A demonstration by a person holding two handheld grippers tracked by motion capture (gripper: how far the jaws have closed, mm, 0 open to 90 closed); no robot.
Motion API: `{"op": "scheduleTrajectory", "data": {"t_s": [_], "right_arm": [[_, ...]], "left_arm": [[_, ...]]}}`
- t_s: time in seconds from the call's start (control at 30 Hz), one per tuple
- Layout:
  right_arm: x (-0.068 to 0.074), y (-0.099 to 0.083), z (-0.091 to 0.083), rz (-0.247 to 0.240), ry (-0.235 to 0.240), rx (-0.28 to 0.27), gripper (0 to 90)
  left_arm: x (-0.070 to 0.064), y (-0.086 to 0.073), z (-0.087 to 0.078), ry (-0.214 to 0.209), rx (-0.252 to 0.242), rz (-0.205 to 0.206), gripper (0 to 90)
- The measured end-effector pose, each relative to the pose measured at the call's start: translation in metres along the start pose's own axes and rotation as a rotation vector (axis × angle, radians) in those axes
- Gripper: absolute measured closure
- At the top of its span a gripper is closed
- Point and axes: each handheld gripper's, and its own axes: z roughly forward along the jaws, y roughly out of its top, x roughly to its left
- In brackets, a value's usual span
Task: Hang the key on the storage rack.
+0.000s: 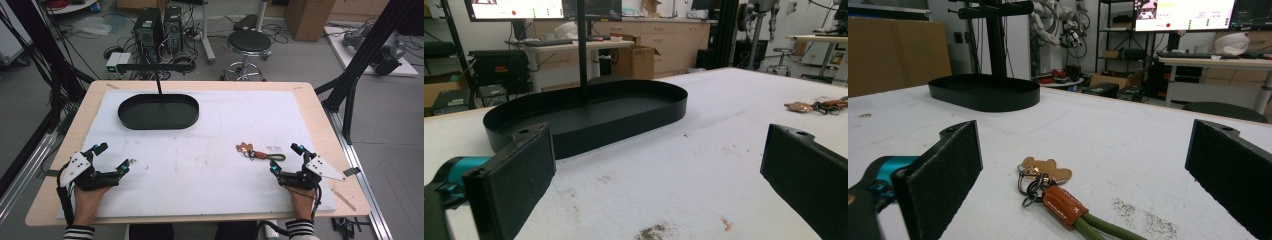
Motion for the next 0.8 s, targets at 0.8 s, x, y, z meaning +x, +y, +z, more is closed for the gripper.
{"op": "scheduleTrajectory", "data": {"t_s": [0.8], "right_arm": [[0.0013,0.0034,0.0057,-0.014,0.008,0.062,0.6]], "left_arm": [[-0.0003,0.0001,0.0,0.008,0.001,0.004,1.7]]}}
